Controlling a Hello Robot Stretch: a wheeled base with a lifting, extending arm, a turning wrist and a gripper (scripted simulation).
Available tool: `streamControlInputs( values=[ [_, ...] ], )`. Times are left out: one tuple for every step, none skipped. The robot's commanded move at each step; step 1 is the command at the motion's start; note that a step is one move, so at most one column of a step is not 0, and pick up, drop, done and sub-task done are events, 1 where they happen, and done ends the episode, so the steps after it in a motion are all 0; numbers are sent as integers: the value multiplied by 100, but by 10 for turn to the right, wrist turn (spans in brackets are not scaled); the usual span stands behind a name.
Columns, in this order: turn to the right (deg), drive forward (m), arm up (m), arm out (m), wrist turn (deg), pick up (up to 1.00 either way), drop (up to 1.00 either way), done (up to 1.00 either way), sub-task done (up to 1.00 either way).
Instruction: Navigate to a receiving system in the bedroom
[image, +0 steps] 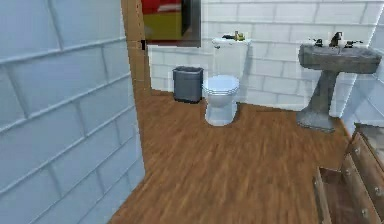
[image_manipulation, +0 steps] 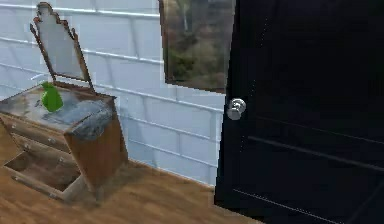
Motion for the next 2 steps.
streamControlInputs(
  values=[
    [0, 100, 0, 0, 0, 0, 0, 0, 0],
    [30, 0, 0, 0, 0, 0, 0, 0, 0]
  ],
)
